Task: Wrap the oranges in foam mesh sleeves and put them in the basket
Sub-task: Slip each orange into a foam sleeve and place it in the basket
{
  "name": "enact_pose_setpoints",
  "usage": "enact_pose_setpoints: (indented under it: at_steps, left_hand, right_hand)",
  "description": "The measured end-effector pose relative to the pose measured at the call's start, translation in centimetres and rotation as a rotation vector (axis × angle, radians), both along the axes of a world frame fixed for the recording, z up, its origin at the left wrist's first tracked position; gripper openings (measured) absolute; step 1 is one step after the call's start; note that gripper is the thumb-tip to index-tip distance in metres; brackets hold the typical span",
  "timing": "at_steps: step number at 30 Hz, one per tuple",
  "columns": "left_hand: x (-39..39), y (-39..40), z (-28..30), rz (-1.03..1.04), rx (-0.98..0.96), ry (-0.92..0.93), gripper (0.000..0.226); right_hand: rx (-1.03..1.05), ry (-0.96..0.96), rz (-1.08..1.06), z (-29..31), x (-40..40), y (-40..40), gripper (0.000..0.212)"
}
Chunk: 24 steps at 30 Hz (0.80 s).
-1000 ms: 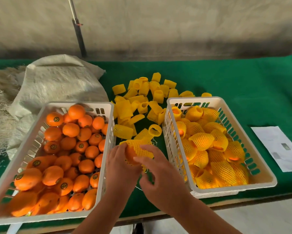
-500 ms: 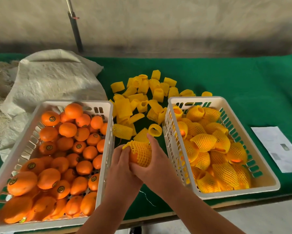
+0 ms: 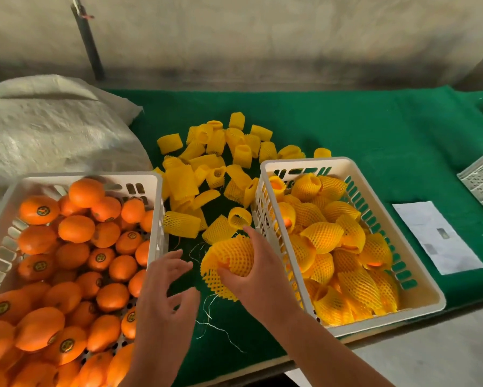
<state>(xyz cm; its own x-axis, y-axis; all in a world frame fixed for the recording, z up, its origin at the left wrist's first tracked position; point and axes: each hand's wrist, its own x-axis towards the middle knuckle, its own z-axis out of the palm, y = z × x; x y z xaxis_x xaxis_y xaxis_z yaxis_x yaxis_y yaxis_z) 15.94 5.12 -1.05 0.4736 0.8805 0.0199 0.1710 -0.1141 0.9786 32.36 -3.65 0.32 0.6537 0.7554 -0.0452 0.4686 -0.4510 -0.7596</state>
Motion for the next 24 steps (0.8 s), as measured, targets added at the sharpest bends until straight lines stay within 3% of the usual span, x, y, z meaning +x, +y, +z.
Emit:
enact_pose_setpoints:
  at_steps: [2, 4, 5, 7, 10, 13, 15, 18, 20, 23, 24]
  left_hand:
    - [1.6, 1.3, -0.1, 0.03, -0.544, -0.153, 0.049]
    - [3.8, 2.2, 0.1, -0.042, -1.016, -0.097, 0.06]
    - [4.6, 2.3, 0.5, -0.082, -1.157, -0.076, 0.062]
    - [5.5, 2.2, 0.7, -0.196, -1.204, -0.11, 0.062]
    - [6.1, 2.4, 0.6, -0.321, -1.02, -0.165, 0.061]
    - [7.5, 2.3, 0.6, -0.252, -0.927, -0.175, 0.069]
    - [8.5, 1.7, 0.7, -0.254, -0.898, -0.144, 0.059]
    - [9.5, 0.9, 0.9, -0.362, -0.802, -0.003, 0.039]
    - [9.3, 1.2, 0.9, -0.443, -0.479, 0.249, 0.04]
    - [6.6, 3.0, -1.9, -0.361, 0.329, 0.871, 0.075]
    - [5.4, 3.7, -2.6, -0.3, 0.479, 1.002, 0.081]
  right_hand:
    - [0.004, -0.02, 0.051, 0.2, 0.8, -0.2, 0.095]
    - [-0.004, -0.039, 0.125, 0.3, 1.1, -0.2, 0.094]
    - [-0.008, -0.033, 0.165, 0.4, 1.3, -0.1, 0.094]
    - [-0.019, 0.016, 0.254, 0.5, 1.9, -0.1, 0.101]
    - [-0.008, 0.178, 0.3, 0.3, 3.6, -0.5, 0.115]
    - [0.019, 0.472, 0.106, -0.1, 5.4, -0.8, 0.11]
    - [-0.022, 0.65, 0.001, -0.3, 6.3, -0.8, 0.11]
    - [0.03, 0.771, -0.086, -0.7, 7.6, -0.9, 0.087]
    - [0.109, 0.834, -0.18, -0.6, 9.3, -0.8, 0.086]
    - [0.217, 0.831, -0.374, -0.5, 13.8, -0.4, 0.09]
    - [0.238, 0.778, -0.431, -0.8, 15.9, -0.2, 0.086]
